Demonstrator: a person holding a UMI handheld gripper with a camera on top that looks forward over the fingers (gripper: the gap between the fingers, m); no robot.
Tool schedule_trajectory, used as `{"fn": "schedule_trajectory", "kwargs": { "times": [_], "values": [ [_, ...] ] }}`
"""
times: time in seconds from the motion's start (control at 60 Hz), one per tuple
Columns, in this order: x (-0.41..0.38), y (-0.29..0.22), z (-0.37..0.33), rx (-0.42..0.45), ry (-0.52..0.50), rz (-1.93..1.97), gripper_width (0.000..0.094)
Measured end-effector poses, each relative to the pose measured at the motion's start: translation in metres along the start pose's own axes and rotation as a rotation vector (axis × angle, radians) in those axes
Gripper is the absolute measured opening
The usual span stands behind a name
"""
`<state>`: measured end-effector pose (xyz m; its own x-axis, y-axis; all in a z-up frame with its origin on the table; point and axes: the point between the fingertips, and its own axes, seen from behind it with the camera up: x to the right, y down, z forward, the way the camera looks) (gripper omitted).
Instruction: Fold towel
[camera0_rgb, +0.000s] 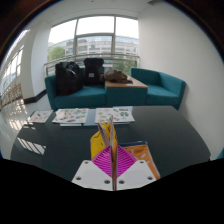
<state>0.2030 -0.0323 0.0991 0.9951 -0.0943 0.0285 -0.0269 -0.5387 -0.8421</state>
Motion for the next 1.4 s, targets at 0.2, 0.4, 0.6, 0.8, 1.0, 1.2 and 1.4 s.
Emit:
{"fn": "schedule_trajectory", "kwargs": {
  "times": [0.2,0.4,0.6,0.8,1.0,1.2,1.4],
  "values": [
    [0.115,0.054,0.041,-0.111,0.142,-0.01,0.005],
    [0.166,0.049,0.019,-0.071,0.297,-0.062,0.0754],
    [0.089,-0.001,-0.047,0.073,0.164,0.037,0.0834],
    [-0.032,0.016,-0.11,0.097,0.017,0.029,0.0846],
    [-0.137,0.06,-0.156,0.063,-0.116,-0.011,0.0846],
    [-0.19,0.059,-0.193,0.087,-0.194,-0.041,0.0847],
    [-0.206,0.048,-0.217,0.123,-0.216,-0.061,0.0844]
  ]
}}
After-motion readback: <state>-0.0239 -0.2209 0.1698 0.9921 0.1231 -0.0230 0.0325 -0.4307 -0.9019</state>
